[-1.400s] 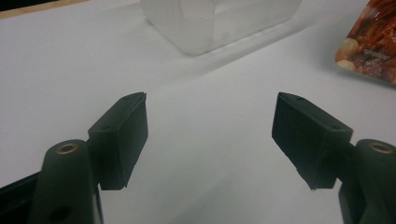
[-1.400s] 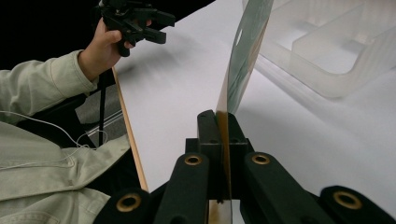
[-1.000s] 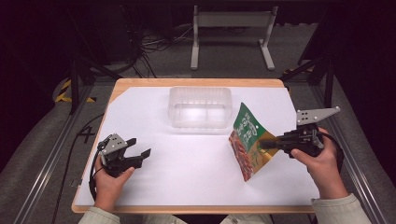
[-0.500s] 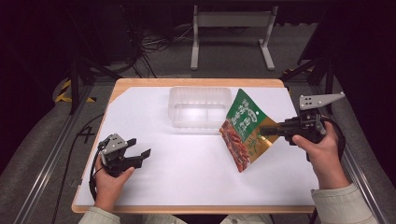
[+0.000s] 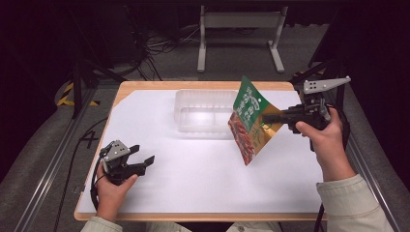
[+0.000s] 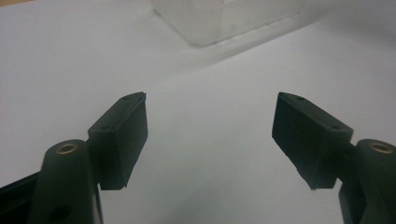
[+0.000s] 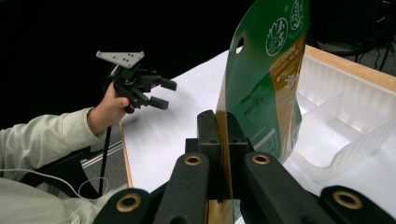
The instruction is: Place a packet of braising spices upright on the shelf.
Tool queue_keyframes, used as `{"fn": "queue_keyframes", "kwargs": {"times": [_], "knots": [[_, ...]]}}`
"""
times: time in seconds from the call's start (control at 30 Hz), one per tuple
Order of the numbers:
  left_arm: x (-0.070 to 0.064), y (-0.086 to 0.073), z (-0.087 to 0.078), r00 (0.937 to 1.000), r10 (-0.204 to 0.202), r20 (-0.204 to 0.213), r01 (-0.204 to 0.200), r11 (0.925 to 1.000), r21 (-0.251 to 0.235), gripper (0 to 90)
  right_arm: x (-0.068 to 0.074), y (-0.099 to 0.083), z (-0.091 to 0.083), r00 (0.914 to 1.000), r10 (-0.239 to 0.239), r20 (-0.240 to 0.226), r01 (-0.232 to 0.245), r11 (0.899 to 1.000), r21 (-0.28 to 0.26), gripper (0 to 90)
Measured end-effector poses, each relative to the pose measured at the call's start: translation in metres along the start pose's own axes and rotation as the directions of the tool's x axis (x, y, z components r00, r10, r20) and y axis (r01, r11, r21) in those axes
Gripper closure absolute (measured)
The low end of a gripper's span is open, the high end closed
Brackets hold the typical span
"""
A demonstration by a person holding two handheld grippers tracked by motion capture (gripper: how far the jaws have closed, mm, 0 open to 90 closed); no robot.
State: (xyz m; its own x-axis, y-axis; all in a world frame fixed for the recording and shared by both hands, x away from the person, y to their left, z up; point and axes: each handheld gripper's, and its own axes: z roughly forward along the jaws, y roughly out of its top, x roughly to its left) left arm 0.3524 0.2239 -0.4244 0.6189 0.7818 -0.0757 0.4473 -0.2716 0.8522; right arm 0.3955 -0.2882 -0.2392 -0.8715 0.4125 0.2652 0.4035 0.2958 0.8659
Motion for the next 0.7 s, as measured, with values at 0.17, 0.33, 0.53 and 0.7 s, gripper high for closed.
{"fn": "queue_keyframes", "kwargs": {"times": [0.17,0.33,0.53,0.7], "knots": [[0.0,-0.002,-0.002,1.0,-0.007,-0.005,0.007,1.0,0.002,27.6,-0.006,0.015,0.005,1.0,0.002,-0.002,-0.002,1.0,-0.001,90.0],[0.001,-0.004,-0.004,0.9999,-0.008,-0.012,0.008,1.0,0.002,27.5,-0.009,0.028,0.011,0.9999,-0.004,0.01,0.004,1.0,0.004,90.0],[0.001,-0.004,-0.003,0.9999,-0.008,-0.007,0.008,1.0,0.004,27.5,-0.014,0.043,0.015,0.9997,0.001,0.025,-0.001,1.0,-0.005,90.0],[0.001,-0.003,0.0,1.0,-0.008,-0.004,0.008,1.0,0.005,27.5,-0.021,0.053,0.019,0.9993,0.006,0.036,-0.005,1.0,-0.016,90.0]]}}
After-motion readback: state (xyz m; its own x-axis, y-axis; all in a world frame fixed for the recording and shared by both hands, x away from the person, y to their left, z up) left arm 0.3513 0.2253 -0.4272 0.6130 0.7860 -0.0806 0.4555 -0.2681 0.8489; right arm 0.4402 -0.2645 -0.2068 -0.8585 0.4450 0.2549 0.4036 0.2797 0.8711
